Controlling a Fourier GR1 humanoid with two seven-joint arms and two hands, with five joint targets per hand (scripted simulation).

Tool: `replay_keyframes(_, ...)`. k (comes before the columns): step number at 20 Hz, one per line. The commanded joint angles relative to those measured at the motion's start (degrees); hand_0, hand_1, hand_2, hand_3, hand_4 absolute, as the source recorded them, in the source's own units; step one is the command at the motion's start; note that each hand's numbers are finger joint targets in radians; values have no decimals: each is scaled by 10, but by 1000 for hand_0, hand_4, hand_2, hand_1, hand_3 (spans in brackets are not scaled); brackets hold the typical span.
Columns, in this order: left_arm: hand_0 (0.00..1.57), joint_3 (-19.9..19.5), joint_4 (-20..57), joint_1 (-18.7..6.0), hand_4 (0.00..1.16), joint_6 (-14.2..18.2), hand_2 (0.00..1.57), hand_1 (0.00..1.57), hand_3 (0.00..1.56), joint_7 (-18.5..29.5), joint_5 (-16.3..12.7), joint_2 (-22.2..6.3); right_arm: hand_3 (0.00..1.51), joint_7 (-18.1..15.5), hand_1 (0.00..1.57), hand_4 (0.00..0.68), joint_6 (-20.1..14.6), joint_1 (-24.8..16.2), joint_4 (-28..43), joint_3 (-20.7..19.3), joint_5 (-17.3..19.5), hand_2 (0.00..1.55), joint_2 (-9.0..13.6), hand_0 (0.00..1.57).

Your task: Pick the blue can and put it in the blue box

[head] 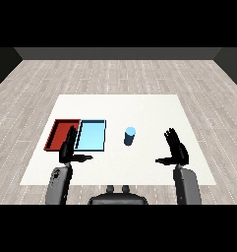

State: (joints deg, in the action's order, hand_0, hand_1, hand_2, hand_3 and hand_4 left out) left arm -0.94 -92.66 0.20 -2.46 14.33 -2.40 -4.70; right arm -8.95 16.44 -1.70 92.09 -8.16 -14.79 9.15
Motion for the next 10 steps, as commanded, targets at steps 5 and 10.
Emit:
replay_keyframes(5,0,13,42,9,0,1,0,0,0,87,16,30,0,-36,0,0,54,3,-31,-30,-39,0,7,0)
replay_keyframes(10,0,2,6,-16,0,1,0,0,0,31,-5,26,0,-30,0,0,34,7,-59,-15,-20,0,-18,0)
